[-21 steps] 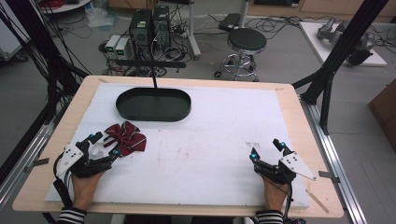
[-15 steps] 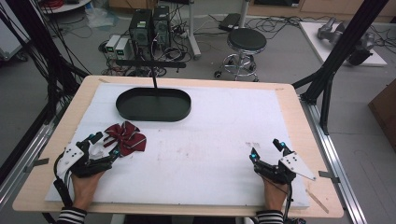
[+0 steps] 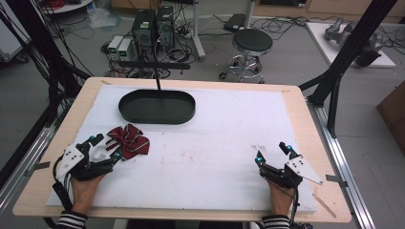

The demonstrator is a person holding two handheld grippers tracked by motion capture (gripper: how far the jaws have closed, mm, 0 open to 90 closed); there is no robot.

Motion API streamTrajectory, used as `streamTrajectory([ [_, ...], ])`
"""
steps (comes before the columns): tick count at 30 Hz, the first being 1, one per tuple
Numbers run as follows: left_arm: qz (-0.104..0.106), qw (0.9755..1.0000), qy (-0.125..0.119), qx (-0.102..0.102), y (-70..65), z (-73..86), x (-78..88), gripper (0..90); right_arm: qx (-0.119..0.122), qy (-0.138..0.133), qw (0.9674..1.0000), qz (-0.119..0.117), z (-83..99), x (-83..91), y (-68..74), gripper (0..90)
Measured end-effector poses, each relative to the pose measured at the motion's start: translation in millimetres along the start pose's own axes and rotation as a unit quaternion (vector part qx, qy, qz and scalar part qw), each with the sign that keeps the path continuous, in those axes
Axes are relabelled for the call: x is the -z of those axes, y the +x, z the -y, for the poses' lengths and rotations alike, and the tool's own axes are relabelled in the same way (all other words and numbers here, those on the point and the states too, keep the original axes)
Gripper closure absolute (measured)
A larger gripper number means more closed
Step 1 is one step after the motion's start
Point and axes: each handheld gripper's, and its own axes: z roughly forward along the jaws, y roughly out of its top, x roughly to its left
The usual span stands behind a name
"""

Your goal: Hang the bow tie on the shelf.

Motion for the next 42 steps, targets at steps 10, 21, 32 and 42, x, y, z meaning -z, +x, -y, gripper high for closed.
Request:
streamTrajectory([
  [10, 0.006, 0.9999, 0.013, 0.000, 12.5, -28.3, 12.1, 15.1, 0.006, 0.000, 1.0000, 0.002, 0.0, -0.4, 0.1, 10.4],
  [21, 0.036, 0.9950, 0.088, 0.030, 36.1, -55.5, 19.6, 15.3, 0.002, 0.000, 1.0000, 0.003, 0.0, -0.2, 0.4, 10.4],
  [32, 0.011, 0.9829, 0.180, 0.035, 61.0, -73.1, 23.7, 16.5, 0.000, -0.001, 1.0000, 0.003, 0.1, 0.1, 0.3, 10.4],
  [42, 0.011, 0.9518, 0.306, 0.015, 71.6, -78.6, 9.6, 19.0, -0.001, -0.001, 1.0000, 0.004, 0.2, 0.3, 0.5, 10.4],
])
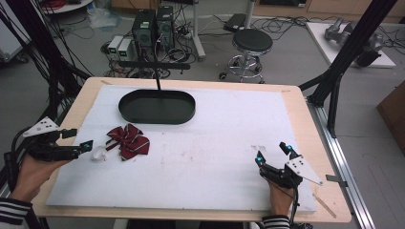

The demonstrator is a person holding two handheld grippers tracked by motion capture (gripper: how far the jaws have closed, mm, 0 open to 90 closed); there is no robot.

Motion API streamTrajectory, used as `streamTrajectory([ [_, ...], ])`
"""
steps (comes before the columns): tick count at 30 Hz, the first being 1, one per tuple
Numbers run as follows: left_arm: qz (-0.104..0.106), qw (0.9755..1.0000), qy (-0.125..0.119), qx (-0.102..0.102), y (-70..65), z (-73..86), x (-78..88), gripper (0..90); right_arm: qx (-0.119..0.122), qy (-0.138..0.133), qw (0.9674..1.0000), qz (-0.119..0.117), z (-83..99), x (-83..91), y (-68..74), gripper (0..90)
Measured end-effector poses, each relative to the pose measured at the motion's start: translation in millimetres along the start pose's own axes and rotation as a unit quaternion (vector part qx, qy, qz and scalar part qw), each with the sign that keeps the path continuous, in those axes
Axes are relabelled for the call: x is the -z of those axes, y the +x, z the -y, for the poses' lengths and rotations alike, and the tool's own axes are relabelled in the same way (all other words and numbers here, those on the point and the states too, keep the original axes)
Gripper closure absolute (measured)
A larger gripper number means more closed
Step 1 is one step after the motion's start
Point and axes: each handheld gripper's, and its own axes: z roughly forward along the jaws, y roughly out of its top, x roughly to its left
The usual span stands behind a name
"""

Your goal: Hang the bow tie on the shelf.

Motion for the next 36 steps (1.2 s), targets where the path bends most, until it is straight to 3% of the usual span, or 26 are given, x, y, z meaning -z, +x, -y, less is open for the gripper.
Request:
streamTrajectory([
  [1, 0.000, 1.0000, 0.000, 0.000, 0.0, 0.0, 0.0, 19.8, 0.000, 0.000, 1.0000, 0.000, 0.0, 0.0, 0.0, 10.4],
  [2, -0.007, 0.9996, 0.026, 0.000, 0.6, -2.4, -3.6, 20.6, 0.000, 0.000, 1.0000, 0.000, 0.0, 0.0, -0.5, 10.4],
  [5, -0.010, 0.9985, 0.054, 0.007, 3.4, -4.9, -8.4, 24.7, 0.001, -0.001, 1.0000, 0.001, 0.0, -0.2, -0.9, 10.4],
  [13, -0.001, 0.9948, 0.099, 0.026, 10.0, -9.2, -20.4, 27.4, 0.003, -0.002, 1.0000, 0.001, 0.0, -0.1, -1.1, 10.4],
  [16, -0.008, 0.9916, 0.128, 0.017, 8.7, -11.1, -26.9, 28.6, 0.001, -0.003, 1.0000, 0.002, 0.1, 0.3, -0.7, 10.4],
  [17, -0.008, 0.9916, 0.128, 0.017, 8.7, -11.1, -26.9, 28.8, 0.001, -0.003, 1.0000, 0.002, 0.1, 0.3, -0.7, 10.4],
  [19, -0.021, 0.9874, 0.157, 0.001, 5.8, -11.4, -31.6, 29.0, 0.001, -0.003, 1.0000, 0.002, 0.1, 0.2, -0.6, 10.4],
  [22, -0.027, 0.9848, 0.172, -0.004, 5.1, -11.2, -34.5, 30.1, 0.001, -0.003, 1.0000, 0.001, 0.0, 0.2, -0.6, 10.4],
  [32, -0.033, 0.9783, 0.205, 0.006, 9.6, -11.0, -44.4, 37.7, 0.001, -0.004, 1.0000, 0.001, 0.1, 0.1, -0.8, 10.4],
  [36, -0.024, 0.9737, 0.226, 0.010, 10.6, -11.2, -49.8, 42.5, 0.001, -0.004, 1.0000, 0.000, 0.1, 0.2, -0.8, 10.4],
])
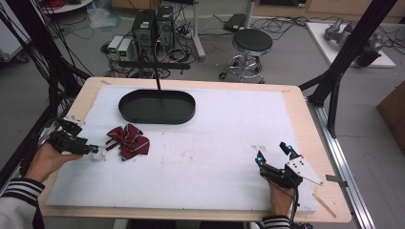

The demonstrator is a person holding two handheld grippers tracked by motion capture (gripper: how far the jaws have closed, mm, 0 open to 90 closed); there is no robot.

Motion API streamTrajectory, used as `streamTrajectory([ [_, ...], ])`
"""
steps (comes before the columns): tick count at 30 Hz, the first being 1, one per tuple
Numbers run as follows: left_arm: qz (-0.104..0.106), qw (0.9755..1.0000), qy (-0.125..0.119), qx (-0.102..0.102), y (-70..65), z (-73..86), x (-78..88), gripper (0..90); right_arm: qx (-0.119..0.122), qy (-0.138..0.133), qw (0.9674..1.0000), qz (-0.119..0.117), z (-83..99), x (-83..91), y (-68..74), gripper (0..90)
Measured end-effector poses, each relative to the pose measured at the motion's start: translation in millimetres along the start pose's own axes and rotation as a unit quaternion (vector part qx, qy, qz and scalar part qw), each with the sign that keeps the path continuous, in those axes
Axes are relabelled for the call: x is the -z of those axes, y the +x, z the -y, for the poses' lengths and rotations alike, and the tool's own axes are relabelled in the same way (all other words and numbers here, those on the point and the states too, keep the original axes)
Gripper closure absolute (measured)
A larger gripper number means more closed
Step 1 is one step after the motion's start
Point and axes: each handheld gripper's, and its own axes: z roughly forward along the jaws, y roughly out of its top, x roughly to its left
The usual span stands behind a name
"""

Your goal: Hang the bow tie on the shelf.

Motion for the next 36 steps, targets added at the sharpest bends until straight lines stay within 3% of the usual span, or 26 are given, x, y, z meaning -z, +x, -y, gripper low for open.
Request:
streamTrajectory([
  [8, 0.005, 0.9996, 0.028, 0.005, -0.2, -2.8, -8.9, 46.4, -0.001, -0.001, 1.0000, 0.000, 0.1, 0.3, 0.0, 10.4],
  [36, 0.009, 0.9974, 0.069, 0.020, 2.0, -8.8, -25.2, 71.4, -0.003, -0.003, 1.0000, 0.000, 0.3, 0.9, 0.1, 10.4],
])
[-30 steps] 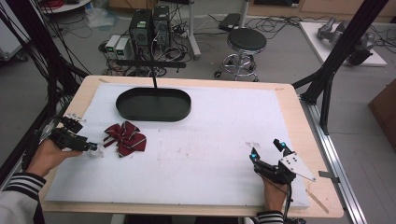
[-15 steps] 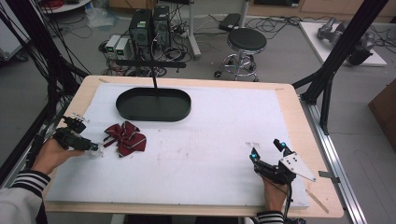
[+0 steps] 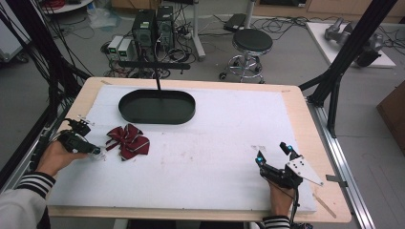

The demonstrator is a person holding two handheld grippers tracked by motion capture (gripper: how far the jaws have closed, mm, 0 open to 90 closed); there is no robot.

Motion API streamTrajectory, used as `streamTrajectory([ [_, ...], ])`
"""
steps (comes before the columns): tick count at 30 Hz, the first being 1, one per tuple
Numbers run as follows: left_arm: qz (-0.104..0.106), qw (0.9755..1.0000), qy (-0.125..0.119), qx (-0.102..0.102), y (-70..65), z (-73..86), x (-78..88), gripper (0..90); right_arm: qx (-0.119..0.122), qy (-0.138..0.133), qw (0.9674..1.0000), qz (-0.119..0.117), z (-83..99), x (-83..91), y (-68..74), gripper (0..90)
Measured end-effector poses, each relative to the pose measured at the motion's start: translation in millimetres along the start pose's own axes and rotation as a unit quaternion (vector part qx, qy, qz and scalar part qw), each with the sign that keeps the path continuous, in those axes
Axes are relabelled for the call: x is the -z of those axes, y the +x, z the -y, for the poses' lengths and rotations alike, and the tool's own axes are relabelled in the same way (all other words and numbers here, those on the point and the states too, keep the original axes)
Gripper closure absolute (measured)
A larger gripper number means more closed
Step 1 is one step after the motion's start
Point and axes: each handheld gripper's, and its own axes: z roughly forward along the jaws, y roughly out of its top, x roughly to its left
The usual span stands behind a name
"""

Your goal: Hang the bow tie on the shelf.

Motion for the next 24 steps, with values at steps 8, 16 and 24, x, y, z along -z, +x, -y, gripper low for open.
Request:
streamTrajectory([
  [8, 0.000, 0.9999, 0.011, 0.008, 1.5, -0.3, -2.4, 83.0, -0.001, -0.003, 1.0000, 0.000, 0.1, 0.3, -0.4, 10.4],
  [16, -0.004, 1.0000, 0.008, 0.001, -0.2, 1.2, -3.6, 87.1, -0.001, -0.003, 1.0000, 0.000, 0.1, 0.4, -0.5, 10.4],
  [24, 0.001, 0.9995, -0.029, -0.011, 0.1, 2.2, 3.9, 87.5, -0.003, -0.001, 1.0000, -0.001, 0.2, 0.6, 0.0, 10.4],
])
